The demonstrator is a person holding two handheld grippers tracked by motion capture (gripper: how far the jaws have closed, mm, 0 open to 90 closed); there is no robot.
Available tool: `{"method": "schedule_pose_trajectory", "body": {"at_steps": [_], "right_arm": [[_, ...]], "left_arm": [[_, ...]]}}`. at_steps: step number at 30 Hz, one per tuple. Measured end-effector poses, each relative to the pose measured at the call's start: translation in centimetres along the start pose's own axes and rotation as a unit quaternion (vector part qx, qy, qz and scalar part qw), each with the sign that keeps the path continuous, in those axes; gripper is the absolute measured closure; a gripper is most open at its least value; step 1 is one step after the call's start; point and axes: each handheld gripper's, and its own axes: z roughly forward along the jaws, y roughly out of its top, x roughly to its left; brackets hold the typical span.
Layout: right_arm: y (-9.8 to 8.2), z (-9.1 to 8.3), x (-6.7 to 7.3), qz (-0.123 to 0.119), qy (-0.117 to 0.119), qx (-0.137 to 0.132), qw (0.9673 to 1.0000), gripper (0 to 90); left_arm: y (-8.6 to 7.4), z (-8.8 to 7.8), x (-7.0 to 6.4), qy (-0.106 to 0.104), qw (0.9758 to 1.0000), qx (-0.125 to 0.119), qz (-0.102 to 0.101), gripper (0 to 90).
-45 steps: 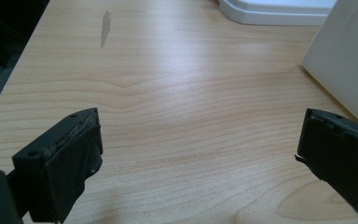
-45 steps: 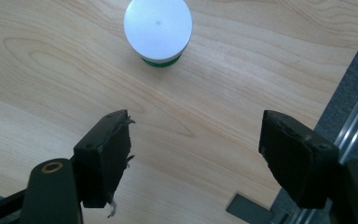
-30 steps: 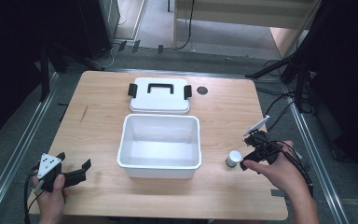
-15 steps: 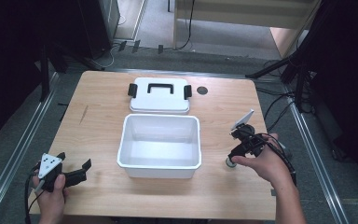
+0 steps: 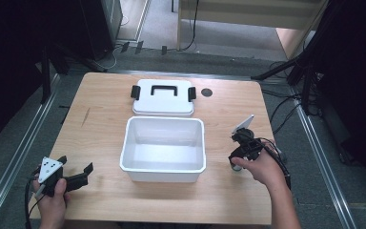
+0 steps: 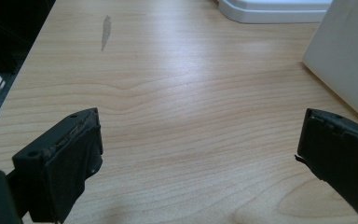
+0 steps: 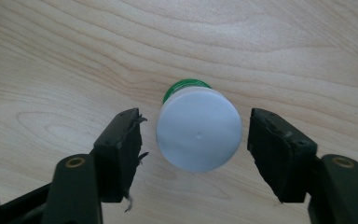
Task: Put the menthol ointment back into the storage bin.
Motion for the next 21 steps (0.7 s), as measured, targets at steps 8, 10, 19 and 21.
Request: {"method": "schedule_pose_trajectory", "body": {"at_steps": [8, 10, 19, 21], "right_arm": [[-0.1, 1.3, -0.4, 0.012, 0.012, 0.001, 0.9999, 51.3], [-0.2, 1.2, -0.4, 0.012, 0.013, -0.002, 0.9998, 51.4], [-0.4, -0.7, -0.5, -0.001, 0.026, -0.014, 0.9996, 51.4], [-0.4, -1.4, -0.4, -0.008, 0.031, -0.014, 0.9994, 51.5]], "left_arm": [[-0.1, -0.1, 0.1, -0.004, 1.0000, 0.001, -0.004, 0.6], [0.0, -0.1, 0.1, -0.004, 1.0000, 0.004, -0.004, 0.6], [0.0, 0.0, 0.0, -0.002, 1.0000, 0.007, 0.001, 0.6], [0.0, 0.0, 0.0, -0.003, 1.0000, 0.008, 0.002, 0.6]]}}
